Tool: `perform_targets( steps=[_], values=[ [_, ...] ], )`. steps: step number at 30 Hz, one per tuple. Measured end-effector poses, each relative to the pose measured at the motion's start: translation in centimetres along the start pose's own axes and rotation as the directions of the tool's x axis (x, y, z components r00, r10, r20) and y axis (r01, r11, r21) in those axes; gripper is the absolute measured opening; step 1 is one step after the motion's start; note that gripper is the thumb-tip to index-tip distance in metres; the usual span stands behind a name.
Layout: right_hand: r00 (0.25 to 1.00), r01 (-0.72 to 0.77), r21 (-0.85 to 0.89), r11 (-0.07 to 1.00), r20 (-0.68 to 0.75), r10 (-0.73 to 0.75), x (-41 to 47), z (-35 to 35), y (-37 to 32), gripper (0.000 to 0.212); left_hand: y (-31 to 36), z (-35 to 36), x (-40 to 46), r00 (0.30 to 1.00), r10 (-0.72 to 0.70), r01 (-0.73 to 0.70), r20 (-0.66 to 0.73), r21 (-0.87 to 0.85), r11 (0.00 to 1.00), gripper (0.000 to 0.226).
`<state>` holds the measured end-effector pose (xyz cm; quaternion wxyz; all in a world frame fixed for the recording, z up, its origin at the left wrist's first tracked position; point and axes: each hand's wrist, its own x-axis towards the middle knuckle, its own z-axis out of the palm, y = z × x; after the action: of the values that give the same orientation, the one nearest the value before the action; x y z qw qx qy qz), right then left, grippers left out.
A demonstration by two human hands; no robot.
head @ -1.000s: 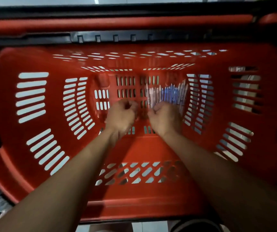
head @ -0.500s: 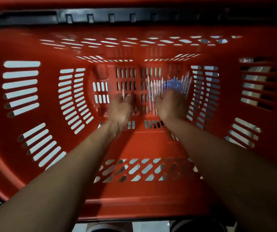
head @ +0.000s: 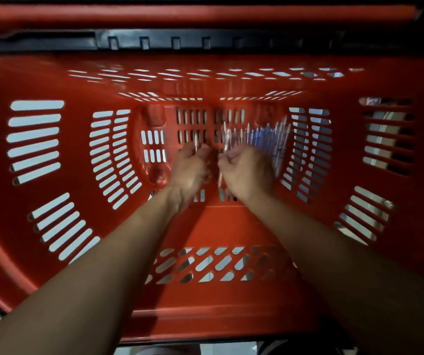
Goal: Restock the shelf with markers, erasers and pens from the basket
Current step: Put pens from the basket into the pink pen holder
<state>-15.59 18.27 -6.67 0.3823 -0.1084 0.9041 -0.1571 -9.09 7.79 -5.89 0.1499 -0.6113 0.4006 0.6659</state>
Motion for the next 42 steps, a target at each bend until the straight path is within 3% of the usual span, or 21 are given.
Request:
perform_targets(
  steps=[3, 5, 9, 12, 14, 18, 25, 30, 33, 36, 39, 42],
  values=[
    [0.994, 0.031, 0.16, 0.987, 0.097, -0.047, -1.2, -0.3, -0.5, 0.018, -0.2, -0.2, -0.1, 0.986, 0.015, -0.022, 0.164, 0.042, 0.999, 0.043],
    [0.994, 0.014, 0.168, 0.986, 0.104, -0.032, -1.4, -0.6, -0.4, 0.023, -0.3, -0.4, -0.5, 0.983, 0.03, -0.041, 0.18, 0.06, 0.997, 0.034],
    [0.992, -0.123, 0.036, 0.992, -0.01, 0.124, 0.0, -1.6, 1.6, 0.029, -0.6, -0.2, -0.5, 0.99, -0.003, -0.006, 0.14, 0.063, 0.998, 0.031],
    [0.959, -0.256, -0.109, 0.96, -0.15, 0.239, 1.5, -2.0, 3.5, 0.023, -0.7, -0.2, -0.6, 0.988, -0.029, 0.021, 0.151, 0.053, 0.998, 0.056],
    [0.941, -0.319, -0.146, 0.936, -0.164, 0.295, 2.3, -1.8, 4.3, 0.024, -0.9, -0.3, -0.6, 0.991, 0.016, -0.025, 0.131, 0.067, 0.997, 0.065],
    [0.94, -0.331, -0.246, 0.911, -0.171, 0.295, 3.2, -0.9, 4.7, 0.032, -1.4, 0.0, -0.1, 0.994, 0.052, -0.055, 0.098, 0.031, 0.998, 0.049],
    [0.952, -0.295, -0.313, 0.903, -0.181, 0.248, 3.1, -1.2, 4.2, 0.028, -1.2, 0.2, -0.1, 0.994, 0.056, -0.059, 0.092, 0.035, 0.998, 0.058],
    [0.972, -0.232, -0.195, 0.953, -0.067, 0.223, 1.8, -2.4, 3.0, 0.032, -0.5, 0.9, -0.6, 0.991, 0.105, -0.105, 0.089, -0.003, 0.994, 0.03],
    [0.988, -0.092, 0.015, 0.996, 0.123, 0.089, 0.3, -3.1, 0.9, 0.027, -0.2, 1.2, -0.4, 0.983, 0.145, -0.152, 0.114, 0.063, 0.986, 0.035],
    [0.962, -0.075, 0.216, 0.974, 0.272, 0.013, -0.6, -3.5, -0.4, 0.022, -0.5, 1.3, -0.5, 0.977, 0.138, -0.159, 0.163, 0.123, 0.98, 0.04],
    [0.969, -0.143, 0.211, 0.967, 0.227, 0.094, 0.1, -3.6, 0.5, 0.027, -0.7, 0.9, -0.6, 0.979, 0.097, -0.119, 0.18, 0.116, 0.986, 0.036],
    [0.965, -0.262, 0.034, 0.965, 0.02, 0.261, 1.8, -3.2, 2.3, 0.03, -0.8, 0.5, -0.6, 0.977, 0.075, -0.087, 0.201, 0.053, 0.995, 0.028]
  ],
)
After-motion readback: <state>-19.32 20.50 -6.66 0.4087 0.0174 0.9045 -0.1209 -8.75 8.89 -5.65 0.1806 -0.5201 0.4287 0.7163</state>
